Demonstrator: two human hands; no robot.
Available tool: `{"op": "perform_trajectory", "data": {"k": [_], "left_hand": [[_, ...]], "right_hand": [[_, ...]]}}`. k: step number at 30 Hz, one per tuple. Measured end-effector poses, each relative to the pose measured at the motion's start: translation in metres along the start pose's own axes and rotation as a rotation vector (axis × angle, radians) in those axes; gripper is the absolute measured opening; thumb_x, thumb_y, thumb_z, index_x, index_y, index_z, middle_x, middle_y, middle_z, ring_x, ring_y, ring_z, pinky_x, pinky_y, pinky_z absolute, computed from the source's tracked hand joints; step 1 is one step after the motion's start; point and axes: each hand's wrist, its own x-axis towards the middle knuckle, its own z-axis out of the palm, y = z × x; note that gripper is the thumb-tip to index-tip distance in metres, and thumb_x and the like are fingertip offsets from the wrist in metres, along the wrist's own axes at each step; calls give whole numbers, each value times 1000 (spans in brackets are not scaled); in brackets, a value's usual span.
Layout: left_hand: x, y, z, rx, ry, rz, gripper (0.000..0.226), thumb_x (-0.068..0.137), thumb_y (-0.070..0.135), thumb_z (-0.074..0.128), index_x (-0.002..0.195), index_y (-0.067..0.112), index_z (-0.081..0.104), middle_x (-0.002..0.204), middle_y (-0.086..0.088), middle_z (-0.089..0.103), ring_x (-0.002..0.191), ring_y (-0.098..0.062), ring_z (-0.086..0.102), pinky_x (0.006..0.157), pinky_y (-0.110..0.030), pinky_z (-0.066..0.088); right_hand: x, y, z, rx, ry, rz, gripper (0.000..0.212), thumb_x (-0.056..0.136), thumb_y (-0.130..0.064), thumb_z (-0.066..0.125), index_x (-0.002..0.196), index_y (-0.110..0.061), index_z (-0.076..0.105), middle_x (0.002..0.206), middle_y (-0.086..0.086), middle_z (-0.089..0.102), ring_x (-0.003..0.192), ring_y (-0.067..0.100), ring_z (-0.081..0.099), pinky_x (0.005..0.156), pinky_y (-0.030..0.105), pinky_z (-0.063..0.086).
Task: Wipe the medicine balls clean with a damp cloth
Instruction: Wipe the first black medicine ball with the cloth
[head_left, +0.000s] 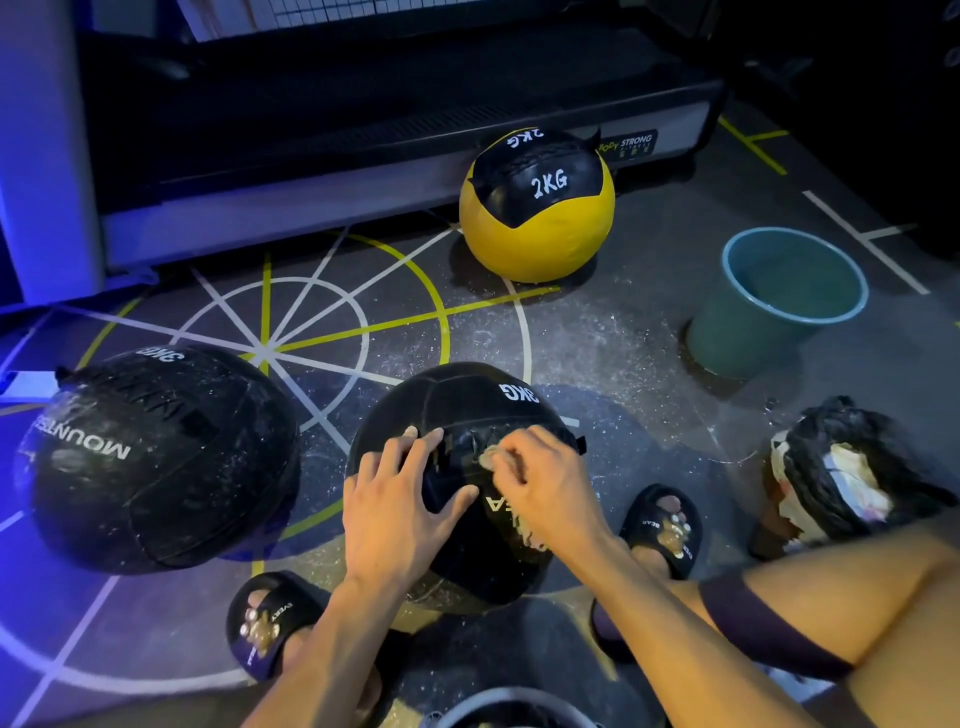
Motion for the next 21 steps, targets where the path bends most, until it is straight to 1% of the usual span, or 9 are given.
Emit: {"op": "perform_trajectory", "data": {"k": [2, 4, 6, 9, 12, 14, 18, 19, 21], "left_hand": [[1, 4, 1, -11, -6, -1, 75, 83, 79, 56, 145, 37, 50, 140, 7, 55, 115, -22, 53, 92, -44, 49], [3, 7, 2, -15, -12, -8, 74, 82, 78, 57, 144, 38, 51, 140, 8, 54, 115, -22, 52, 92, -45, 49], [5, 7, 3, -13, -21, -3, 73, 82, 76, 56, 144, 38, 51, 140, 7, 55, 114, -23, 52, 90, -45, 49], [4, -5, -1, -13, -38, 12, 70, 84, 75, 47, 145, 41, 49, 143, 10, 53, 116, -22, 53, 90, -44, 49], [3, -11, -4, -71, -69, 3, 60, 93, 69, 39, 147, 45, 48, 146, 14, 51, 120, -19, 51, 95, -45, 46], [6, -10, -5, -119, -77, -19, 55, 96, 65, 33, 145, 47, 50, 144, 15, 52, 120, -18, 51, 96, -45, 45], [8, -20, -4, -114, -72, 8, 46, 102, 57, 35, 143, 47, 51, 139, 14, 55, 114, -20, 54, 89, -45, 46], [6, -22, -3, -112, -65, 5, 43, 103, 55, 37, 144, 46, 51, 139, 14, 55, 113, -21, 54, 88, -46, 46], [5, -24, -2, -123, -57, -19, 40, 106, 51, 40, 145, 45, 50, 140, 13, 55, 115, -21, 54, 89, -47, 47]], "right_hand": [[4, 12, -5, 41, 103, 130, 16, 98, -29, 62, 83, -23, 62, 81, -11, 58, 69, 4, 55, 63, 23, 42], [2, 7, 1, 36, 151, 146, 18, 97, -29, 63, 80, -22, 60, 75, -11, 55, 65, 6, 52, 60, 27, 43], [-6, -10, 9, 82, 96, 44, 15, 97, -24, 65, 83, -20, 62, 77, -10, 54, 64, 7, 51, 61, 29, 47], [-8, -15, 7, 77, -47, -135, 13, 99, -29, 61, 92, -20, 67, 87, -11, 58, 71, 5, 55, 66, 23, 47], [13, -4, -3, -28, 89, -23, 19, 97, -37, 57, 90, -23, 67, 84, -12, 58, 70, 8, 57, 65, 28, 50], [11, -13, 5, -58, 150, -43, 15, 98, -30, 59, 89, -21, 65, 84, -8, 59, 67, 14, 58, 60, 35, 50], [-27, -30, 27, -100, -99, -387, 17, 98, -26, 47, 98, -18, 62, 91, -4, 57, 74, 15, 59, 59, 34, 54], [-27, -22, 24, -114, -107, -393, 22, 101, -30, 44, 100, -19, 63, 94, -5, 58, 76, 15, 60, 60, 35, 55], [-15, -2, 14, -110, -17, -259, 24, 103, -34, 46, 97, -19, 63, 92, -5, 58, 73, 15, 60, 61, 36, 52]]}}
